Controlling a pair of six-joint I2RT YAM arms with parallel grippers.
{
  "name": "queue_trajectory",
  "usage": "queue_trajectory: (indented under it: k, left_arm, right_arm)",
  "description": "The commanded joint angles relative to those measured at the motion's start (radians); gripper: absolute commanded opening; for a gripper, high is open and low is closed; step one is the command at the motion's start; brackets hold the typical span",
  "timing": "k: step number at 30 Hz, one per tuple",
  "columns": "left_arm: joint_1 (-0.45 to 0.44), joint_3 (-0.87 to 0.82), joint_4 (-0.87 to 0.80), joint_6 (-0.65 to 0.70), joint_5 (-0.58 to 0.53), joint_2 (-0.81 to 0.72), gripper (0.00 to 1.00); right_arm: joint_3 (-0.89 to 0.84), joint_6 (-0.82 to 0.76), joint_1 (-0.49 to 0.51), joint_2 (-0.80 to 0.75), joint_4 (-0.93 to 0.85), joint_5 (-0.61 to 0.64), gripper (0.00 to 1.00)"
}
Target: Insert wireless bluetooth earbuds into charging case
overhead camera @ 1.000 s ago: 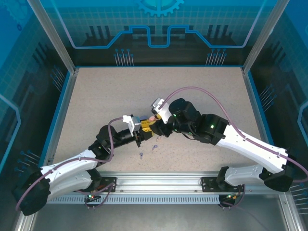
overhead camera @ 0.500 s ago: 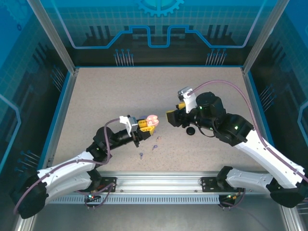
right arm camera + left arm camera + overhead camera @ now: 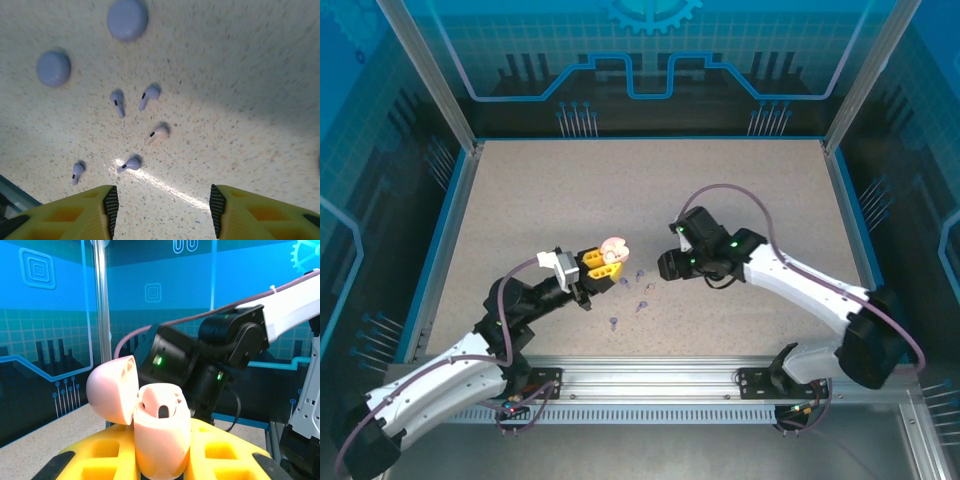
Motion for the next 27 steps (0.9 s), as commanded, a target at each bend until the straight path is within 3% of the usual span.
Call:
queue_trajectory:
  k: [1,12,27]
  left_arm:
    - [-0.008,-0.003,-0.039,0.029,-0.020,-0.024,0.00]
    - [-0.008,0.000,-0.044,0.025,-0.021,-0.025,0.00]
    - [-0.008,0.000,-0.061,0.031,-0.027,-0.026,0.00]
  right_arm:
    - [-0.003,0.069,0.038,0.069,0.065,0.002,0.54]
    - [0.085,0.080,0.091,0.334,0.099,-0.003,0.53]
    - [0.149,0.089,0.096,0.463,0.093,-0.010,0.48]
